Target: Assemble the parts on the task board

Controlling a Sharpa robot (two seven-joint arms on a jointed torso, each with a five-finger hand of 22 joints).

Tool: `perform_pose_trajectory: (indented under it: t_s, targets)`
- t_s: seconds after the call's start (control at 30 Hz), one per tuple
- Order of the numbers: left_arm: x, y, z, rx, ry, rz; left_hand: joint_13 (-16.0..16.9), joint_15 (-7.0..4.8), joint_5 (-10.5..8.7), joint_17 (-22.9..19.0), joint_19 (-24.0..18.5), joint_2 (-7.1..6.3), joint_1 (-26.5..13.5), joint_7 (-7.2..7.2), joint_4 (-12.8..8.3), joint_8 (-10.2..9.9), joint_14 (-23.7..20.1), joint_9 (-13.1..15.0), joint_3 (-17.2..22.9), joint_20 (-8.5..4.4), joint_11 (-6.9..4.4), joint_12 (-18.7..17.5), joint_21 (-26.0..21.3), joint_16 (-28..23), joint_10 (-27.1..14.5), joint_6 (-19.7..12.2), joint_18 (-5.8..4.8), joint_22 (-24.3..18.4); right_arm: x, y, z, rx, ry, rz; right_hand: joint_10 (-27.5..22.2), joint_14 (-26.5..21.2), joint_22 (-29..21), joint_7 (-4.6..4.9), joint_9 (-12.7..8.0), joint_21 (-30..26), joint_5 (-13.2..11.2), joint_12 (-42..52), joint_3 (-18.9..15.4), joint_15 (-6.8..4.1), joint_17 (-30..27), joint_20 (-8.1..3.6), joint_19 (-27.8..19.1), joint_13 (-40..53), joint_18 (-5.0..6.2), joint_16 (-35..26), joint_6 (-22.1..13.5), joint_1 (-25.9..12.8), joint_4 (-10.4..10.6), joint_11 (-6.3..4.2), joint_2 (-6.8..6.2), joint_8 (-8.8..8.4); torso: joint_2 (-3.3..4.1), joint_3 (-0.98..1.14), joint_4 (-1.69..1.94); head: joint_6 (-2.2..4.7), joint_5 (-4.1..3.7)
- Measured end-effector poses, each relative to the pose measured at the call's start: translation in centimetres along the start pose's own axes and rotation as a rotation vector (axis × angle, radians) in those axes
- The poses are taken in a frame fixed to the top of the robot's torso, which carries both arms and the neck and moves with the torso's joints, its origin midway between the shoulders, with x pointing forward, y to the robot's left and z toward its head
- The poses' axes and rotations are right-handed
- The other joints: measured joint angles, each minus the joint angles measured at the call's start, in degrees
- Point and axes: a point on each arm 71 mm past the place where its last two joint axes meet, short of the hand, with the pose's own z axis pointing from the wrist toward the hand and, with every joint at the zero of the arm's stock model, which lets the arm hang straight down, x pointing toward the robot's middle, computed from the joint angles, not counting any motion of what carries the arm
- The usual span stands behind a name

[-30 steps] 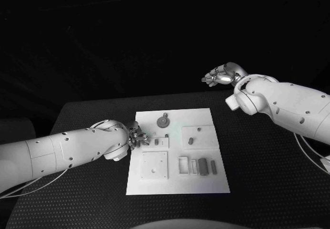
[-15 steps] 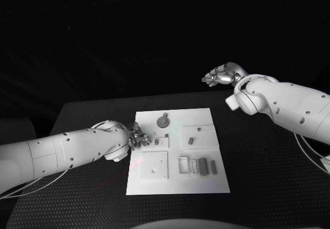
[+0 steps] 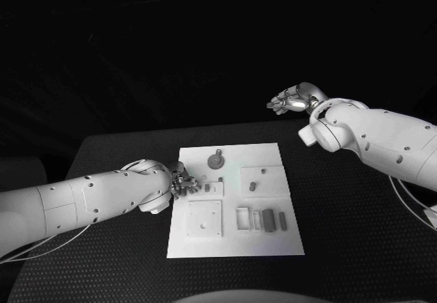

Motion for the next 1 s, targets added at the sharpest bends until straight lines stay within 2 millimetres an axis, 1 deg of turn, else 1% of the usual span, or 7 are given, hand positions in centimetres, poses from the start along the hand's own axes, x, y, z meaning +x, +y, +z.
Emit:
perform_pose_trajectory:
  t_s: [0.13,0.2,0.23,0.27,0.33,0.4,1.0]
  targets:
    - [0.0,0.0,0.0,-0.001,-0.001,0.0,0.1,0.0,0.0,0.0,0.0,-0.29,-0.3,0.0,0.4,0.0,0.0,0.0,0.0,0.0,0.0,0.0,0.0,0.2,0.0,0.0,-0.01,0.0,0.0,0.0,0.0,0.0,0.0,0.0,0.0,0.0,0.0,0.0,0.0,0.0,0.0,0.0,0.0,0.0,0.0,0.0,0.0,-0.1,0.0,0.0,0.0,0.0,0.0,0.0,0.0,0.0,0.0,-0.01,0.01,0.04,0.02]
    - [0.0,0.0,0.0,-0.002,-0.001,0.0,0.1,0.0,0.0,0.0,0.0,-1.05,-1.1,0.0,1.2,0.0,0.0,0.0,-0.3,0.0,0.0,0.0,0.0,0.2,0.0,0.0,-0.01,0.0,0.0,0.0,0.0,0.0,0.0,0.0,0.0,0.0,0.0,0.0,0.0,0.0,0.0,0.0,0.0,0.0,0.0,0.0,0.0,-0.1,0.0,0.0,0.0,0.0,0.0,0.0,0.0,0.0,0.01,-0.01,0.01,0.04,0.03]
    - [0.0,0.1,0.1,-0.002,-0.001,0.0,0.1,0.0,0.0,0.0,0.0,-2.07,-2.1,0.0,2.2,0.0,0.0,0.1,-0.8,0.0,0.0,0.0,0.0,0.2,0.0,0.0,-0.01,0.0,0.0,0.0,0.0,0.0,0.0,0.0,0.0,0.0,0.1,0.0,0.0,0.0,0.0,0.0,0.0,0.0,0.0,0.0,0.0,-0.1,0.0,0.0,0.0,0.0,0.0,0.0,0.0,0.0,0.01,-0.02,0.02,0.05,0.03]
    - [0.0,0.1,0.1,-0.002,-0.002,0.0,0.1,0.0,0.0,0.1,0.0,-2.09,-3.2,0.01,2.5,0.0,0.0,0.1,-1.8,0.0,0.0,0.0,0.0,0.2,0.0,0.0,-0.01,0.0,0.0,0.0,0.0,0.001,0.0,0.0,0.0,0.0,0.1,0.0,0.0,0.0,0.0,0.0,0.0,0.0,0.0,0.0,0.0,-0.1,0.0,0.0,0.0,0.0,0.0,0.0,0.0,0.0,0.02,-0.03,0.02,0.05,0.03]
    - [0.0,0.1,0.1,-0.003,-0.003,-0.001,0.3,-0.03,0.0,0.2,-0.2,-0.27,-5.1,0.0,0.4,0.0,0.0,0.4,-6.3,-0.23,-0.14,0.2,0.0,0.2,-0.1,0.0,-0.05,0.0,0.0,0.0,0.0,0.001,0.0,0.0,0.0,0.0,0.1,0.0,0.0,0.0,0.0,0.0,0.0,0.0,0.0,0.0,0.0,-0.1,0.01,0.0,0.0,0.0,0.0,0.0,0.0,0.0,0.02,-0.04,0.03,0.05,0.0]
    - [-0.1,0.1,0.1,-0.003,-0.003,-0.001,0.4,-0.21,0.0,0.2,-0.3,0.35,-5.7,0.0,-0.4,0.0,-0.2,0.4,-8.0,-0.33,-0.2,0.2,0.0,0.2,-0.2,0.0,-0.05,0.0,0.0,0.0,0.0,0.001,0.0,0.0,0.0,0.0,0.1,0.0,0.0,0.0,0.0,0.0,0.0,0.0,0.0,0.0,0.0,-0.1,0.0,0.0,0.0,0.0,0.0,0.0,0.0,0.0,0.03,-0.04,0.03,0.05,-0.04]
    - [-0.5,1.0,-0.1,-0.016,-0.013,-0.011,0.3,-0.21,0.0,0.2,-0.3,0.33,-6.3,0.0,-0.6,0.0,-0.2,0.4,-9.0,-0.32,-0.2,0.2,0.0,0.2,-0.2,0.0,-0.02,0.0,0.0,-0.1,0.0,0.002,0.0,0.001,0.0,0.0,0.1,0.0,0.0,0.0,0.0,0.0,0.0,0.0,0.0,0.0,0.0,-0.1,0.1,0.0,0.0,0.0,0.0,0.0,0.0,0.0,0.02,-0.04,0.04,0.18,-0.14]
